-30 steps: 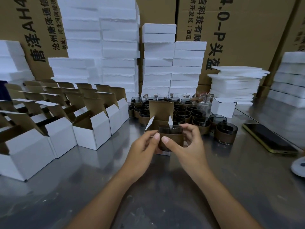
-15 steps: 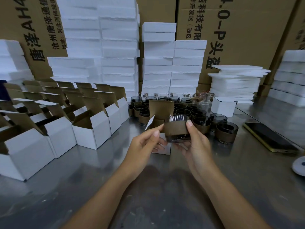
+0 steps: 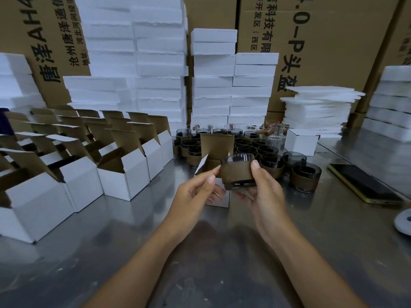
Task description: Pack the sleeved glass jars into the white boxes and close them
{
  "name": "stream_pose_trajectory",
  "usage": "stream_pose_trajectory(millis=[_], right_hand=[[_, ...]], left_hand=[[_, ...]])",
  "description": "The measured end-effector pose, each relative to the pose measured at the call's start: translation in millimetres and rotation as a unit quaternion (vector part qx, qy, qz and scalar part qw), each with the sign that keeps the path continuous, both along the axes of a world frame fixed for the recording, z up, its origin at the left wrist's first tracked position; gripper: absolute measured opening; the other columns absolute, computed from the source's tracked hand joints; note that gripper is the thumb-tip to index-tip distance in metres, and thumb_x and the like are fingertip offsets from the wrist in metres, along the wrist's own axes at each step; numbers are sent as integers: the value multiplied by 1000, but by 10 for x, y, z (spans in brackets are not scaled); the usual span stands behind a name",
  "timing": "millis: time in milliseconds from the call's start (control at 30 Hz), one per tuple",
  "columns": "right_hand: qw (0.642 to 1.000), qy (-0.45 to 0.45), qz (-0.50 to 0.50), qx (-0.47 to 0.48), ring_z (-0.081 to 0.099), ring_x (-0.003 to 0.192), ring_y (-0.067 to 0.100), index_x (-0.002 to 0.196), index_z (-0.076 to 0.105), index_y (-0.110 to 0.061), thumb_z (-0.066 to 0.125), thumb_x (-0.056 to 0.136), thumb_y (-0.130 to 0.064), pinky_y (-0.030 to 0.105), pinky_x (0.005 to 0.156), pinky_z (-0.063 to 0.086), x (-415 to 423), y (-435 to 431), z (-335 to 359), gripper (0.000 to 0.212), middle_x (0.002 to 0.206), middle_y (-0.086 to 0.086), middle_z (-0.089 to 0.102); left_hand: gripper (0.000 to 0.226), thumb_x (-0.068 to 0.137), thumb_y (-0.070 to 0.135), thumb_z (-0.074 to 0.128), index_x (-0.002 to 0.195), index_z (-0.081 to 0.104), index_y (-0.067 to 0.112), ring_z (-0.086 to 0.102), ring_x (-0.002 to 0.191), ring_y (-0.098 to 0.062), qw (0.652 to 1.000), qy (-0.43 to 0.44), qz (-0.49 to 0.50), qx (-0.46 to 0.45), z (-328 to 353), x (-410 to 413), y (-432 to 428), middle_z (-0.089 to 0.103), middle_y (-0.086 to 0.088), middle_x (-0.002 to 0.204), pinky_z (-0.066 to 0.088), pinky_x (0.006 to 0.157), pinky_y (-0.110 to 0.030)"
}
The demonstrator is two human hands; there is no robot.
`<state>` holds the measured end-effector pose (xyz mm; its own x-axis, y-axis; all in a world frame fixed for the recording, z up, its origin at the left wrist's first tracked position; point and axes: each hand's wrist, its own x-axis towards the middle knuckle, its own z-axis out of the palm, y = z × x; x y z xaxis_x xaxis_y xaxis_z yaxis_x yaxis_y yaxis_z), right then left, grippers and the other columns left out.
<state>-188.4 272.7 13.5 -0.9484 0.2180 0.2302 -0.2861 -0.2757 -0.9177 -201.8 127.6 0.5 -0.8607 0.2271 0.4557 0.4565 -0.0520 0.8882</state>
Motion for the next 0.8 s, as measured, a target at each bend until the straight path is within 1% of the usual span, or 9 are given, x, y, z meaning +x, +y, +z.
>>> stream_pose_trajectory(millis=[100,167,233,300,367,467,600,700,800], right_hand=[[997,60,-38,41,65,88,-2,101,62,-27,66,64,-44,17,73,52,35,-29,0,42,93,-10,68],[991,98,-46,75,61,87,-11,103,58,-30,73,65,-32,8,71,47,45,-49,-18,40,99,-13,63],[988,114,-46,97,60,89,-12,105,56,-31,77,68,-19,4,66,46,41,-69,-41,44,106,-9,59],[984,129,-48,113,60,89,-9,102,57,-35,80,65,-19,6,60,47,42,-80,-62,47,110,-5,54],[976,142,-67,153,59,93,-6,100,58,-39,84,61,-22,8,65,49,39,-78,-84,50,109,-9,52],[962,143,-95,213,56,100,-1,101,55,-44,88,54,-34,11,77,48,32,-71,-113,59,110,-15,51],[956,151,-100,229,54,99,-4,101,52,-48,83,49,-43,9,76,46,38,-82,-111,61,110,-15,51],[954,157,-101,232,54,100,-3,103,52,-46,82,47,-49,10,77,46,40,-84,-112,63,111,-13,52],[954,158,-94,236,55,105,3,106,52,-46,83,48,-47,20,84,49,29,-75,-128,66,114,-10,54]], left_hand=[[30,83,44,44,103,65,39,64,72,-10,1000,-18,-6,3,-3,-8,-1,70,3,77,51,69,-18],[34,82,51,42,92,71,36,66,74,-13,999,-47,-12,3,-11,-11,-6,72,0,80,51,72,-21],[43,81,56,39,91,72,30,68,78,-14,997,-79,-23,3,-22,-17,-11,73,-3,83,51,75,-26],[48,82,57,36,98,70,27,69,81,-14,995,-97,-35,0,-25,-24,-10,73,-2,83,49,78,-29],[52,84,56,32,105,68,26,69,86,-17,994,-103,-47,-3,-28,-30,-8,73,-4,89,49,81,-31],[58,86,58,28,112,66,23,68,94,-19,992,-108,-61,-7,-35,-30,-20,72,-7,100,51,80,-26],[58,87,58,27,117,63,22,66,101,-15,991,-112,-68,-12,-38,-33,-31,71,-2,107,50,84,-26],[56,92,60,26,117,63,27,64,106,-15,991,-112,-70,-15,-44,-37,-35,70,-1,111,48,90,-31],[46,90,57,29,107,68,38,64,104,-14,992,-102,-68,-13,-21,-21,-32,70,0,109,49,85,-26]])
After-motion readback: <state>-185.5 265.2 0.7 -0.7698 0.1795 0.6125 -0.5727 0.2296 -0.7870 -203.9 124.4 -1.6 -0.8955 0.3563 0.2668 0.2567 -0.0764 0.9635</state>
